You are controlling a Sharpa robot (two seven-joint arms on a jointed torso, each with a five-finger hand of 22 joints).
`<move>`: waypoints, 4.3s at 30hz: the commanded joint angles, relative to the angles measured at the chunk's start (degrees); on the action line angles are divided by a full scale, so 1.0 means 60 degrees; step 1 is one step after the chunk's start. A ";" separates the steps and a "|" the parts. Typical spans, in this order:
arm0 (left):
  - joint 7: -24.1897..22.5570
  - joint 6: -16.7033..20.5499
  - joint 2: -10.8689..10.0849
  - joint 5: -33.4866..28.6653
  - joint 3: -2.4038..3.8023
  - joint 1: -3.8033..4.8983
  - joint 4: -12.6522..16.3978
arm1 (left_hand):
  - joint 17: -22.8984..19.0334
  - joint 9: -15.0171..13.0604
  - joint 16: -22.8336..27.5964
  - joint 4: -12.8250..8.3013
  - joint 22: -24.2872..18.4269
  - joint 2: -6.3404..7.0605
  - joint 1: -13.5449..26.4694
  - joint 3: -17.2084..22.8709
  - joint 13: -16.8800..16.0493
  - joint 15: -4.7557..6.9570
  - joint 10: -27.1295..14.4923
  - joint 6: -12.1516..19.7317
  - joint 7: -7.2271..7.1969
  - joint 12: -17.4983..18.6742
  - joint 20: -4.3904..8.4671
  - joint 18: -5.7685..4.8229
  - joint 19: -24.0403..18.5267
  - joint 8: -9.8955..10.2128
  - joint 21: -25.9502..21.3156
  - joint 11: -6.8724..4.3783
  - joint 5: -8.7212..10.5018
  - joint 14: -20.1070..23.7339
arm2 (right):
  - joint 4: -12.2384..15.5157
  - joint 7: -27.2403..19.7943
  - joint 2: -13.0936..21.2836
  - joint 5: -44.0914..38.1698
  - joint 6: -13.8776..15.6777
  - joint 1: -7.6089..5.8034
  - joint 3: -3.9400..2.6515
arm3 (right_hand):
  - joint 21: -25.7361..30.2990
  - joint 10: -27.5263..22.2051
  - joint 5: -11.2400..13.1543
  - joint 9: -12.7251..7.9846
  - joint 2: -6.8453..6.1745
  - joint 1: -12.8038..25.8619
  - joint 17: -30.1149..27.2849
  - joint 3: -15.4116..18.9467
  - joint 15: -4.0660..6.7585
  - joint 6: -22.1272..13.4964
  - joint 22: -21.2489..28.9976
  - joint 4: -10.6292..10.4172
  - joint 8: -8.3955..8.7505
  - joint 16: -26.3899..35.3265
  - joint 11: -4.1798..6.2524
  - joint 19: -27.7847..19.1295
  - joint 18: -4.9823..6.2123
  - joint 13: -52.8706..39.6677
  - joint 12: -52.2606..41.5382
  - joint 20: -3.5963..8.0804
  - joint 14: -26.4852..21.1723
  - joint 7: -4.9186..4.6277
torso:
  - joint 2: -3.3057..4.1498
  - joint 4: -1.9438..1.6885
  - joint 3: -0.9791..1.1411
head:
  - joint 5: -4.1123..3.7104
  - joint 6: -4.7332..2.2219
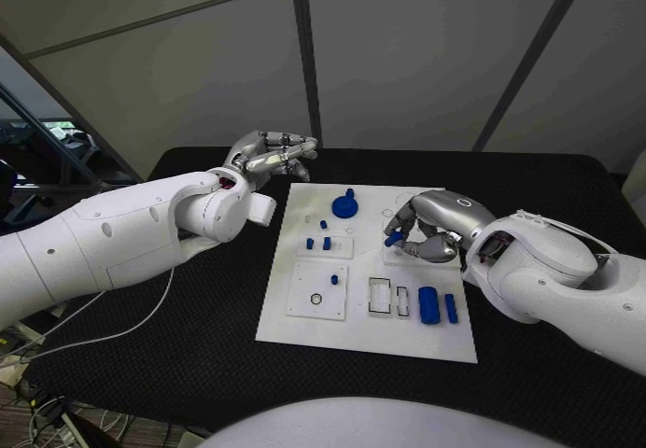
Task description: Assemble the parts on the task board
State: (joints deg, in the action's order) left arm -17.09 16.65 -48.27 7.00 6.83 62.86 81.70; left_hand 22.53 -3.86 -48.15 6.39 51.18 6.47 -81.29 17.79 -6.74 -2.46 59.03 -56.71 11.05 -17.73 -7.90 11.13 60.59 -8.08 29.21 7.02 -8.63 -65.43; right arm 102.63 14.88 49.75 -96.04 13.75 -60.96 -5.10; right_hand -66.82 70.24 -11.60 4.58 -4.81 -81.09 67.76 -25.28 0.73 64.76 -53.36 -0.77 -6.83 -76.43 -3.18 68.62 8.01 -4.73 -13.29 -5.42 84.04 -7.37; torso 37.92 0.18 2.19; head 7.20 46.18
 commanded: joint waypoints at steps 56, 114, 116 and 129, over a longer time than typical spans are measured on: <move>-0.0022 -0.0212 0.0364 0.0051 0.0003 0.0019 -0.0137 | -0.0025 -0.0012 0.0037 -0.0042 -0.0022 -0.0047 -0.0073 -0.0023 0.0019 0.0008 -0.0046 0.0041 -0.0004 -0.0060 -0.0050 -0.0115 0.0036 -0.0063 -0.0071 -0.0013 -0.0004 0.0072 | -0.0976 -0.0505 -0.2814 -0.0074 -0.1234 0.0364 0.1031 | -0.0037 0.0045 0.0041 0.0053 -0.0025 0.0210 -0.0046 -0.0012 0.0074 0.0040 0.0019 -0.0107 -0.0015 -0.0033 -0.0017 -0.0035 -0.0087 -0.0011 0.0165 0.0066 0.0373 -0.0020 | 0.0003 -0.0027 -0.0010 | 0.0677 0.0318; 0.0008 -0.0167 0.0124 0.0051 -0.0045 0.0030 -0.0107 | -0.0052 -0.0009 0.0049 -0.0035 -0.0041 -0.0059 -0.0075 -0.0057 0.0031 0.0001 -0.0064 0.0059 0.0007 -0.0078 -0.0051 -0.0118 0.0047 -0.0074 -0.0099 -0.0003 0.0002 0.0076 | 0.0869 0.0298 0.1094 0.3311 0.2404 0.0285 0.0695 | -0.0666 0.1889 -0.1517 0.0587 -0.1108 0.1671 0.1449 0.2496 0.0461 -0.0317 -0.0971 -0.1020 -0.0839 -0.1129 0.0563 0.0734 -0.0303 -0.6285 -0.6555 0.0449 0.0656 0.0459 | -0.0158 0.0152 -0.0118 | -0.0857 -0.0265; -0.0009 -0.0161 0.0094 0.0051 -0.0051 0.0040 -0.0086 | -0.0052 -0.0009 0.0049 -0.0035 -0.0041 -0.0059 -0.0075 -0.0057 0.0031 0.0001 -0.0064 0.0059 0.0007 -0.0078 -0.0051 -0.0118 0.0047 -0.0074 -0.0099 -0.0003 0.0002 0.0076 | 0.0939 0.0555 0.1384 0.3402 0.2243 0.0280 0.0685 | -0.0822 0.1841 -0.1445 0.0719 -0.0929 0.1736 0.1788 0.2990 0.0517 -0.0387 -0.1214 -0.1244 -0.1001 -0.1332 0.0503 0.0857 -0.0350 -0.8293 -0.8276 0.0415 0.0689 0.0429 | -0.0166 0.0195 -0.0141 | -0.1013 -0.0315; -0.0053 -0.0173 0.0049 0.0051 -0.0067 0.0050 -0.0079 | -0.0059 -0.0009 0.0049 -0.0017 -0.0048 -0.0054 -0.0049 -0.0083 0.0033 -0.0003 -0.0062 0.0059 0.0007 -0.0089 -0.0056 -0.0121 0.0050 -0.0080 -0.0110 -0.0001 0.0006 0.0074 | 0.1502 0.2150 0.2303 0.2384 0.1460 0.0589 0.0736 | -0.1338 0.2224 -0.1595 0.1319 -0.0455 0.1543 0.3029 0.4976 0.0395 -0.1021 -0.2007 -0.2492 -0.1829 -0.1975 0.0417 0.1252 -0.0473 -1.1932 -1.1062 0.0351 0.0864 0.0371 | -0.0221 0.0406 -0.0076 | -0.1374 -0.0213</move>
State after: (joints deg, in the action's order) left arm -16.90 16.01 -47.92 7.06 6.43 63.04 81.12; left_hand 22.24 -3.85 -48.15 6.23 50.94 6.17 -81.59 17.62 -6.60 -2.46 59.04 -56.71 11.05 -17.97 -8.11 11.13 60.80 -8.30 28.77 7.03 -8.63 -65.43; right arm 111.32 23.24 63.60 -79.42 25.22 -57.77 -0.78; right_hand -74.71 83.24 -20.81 12.39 -7.96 -71.91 74.96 4.12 3.49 59.07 -65.33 -15.59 -17.47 -87.99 -0.61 75.69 6.20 -74.95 -79.38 -3.26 83.91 -5.09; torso 36.69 2.26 1.71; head -0.94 44.74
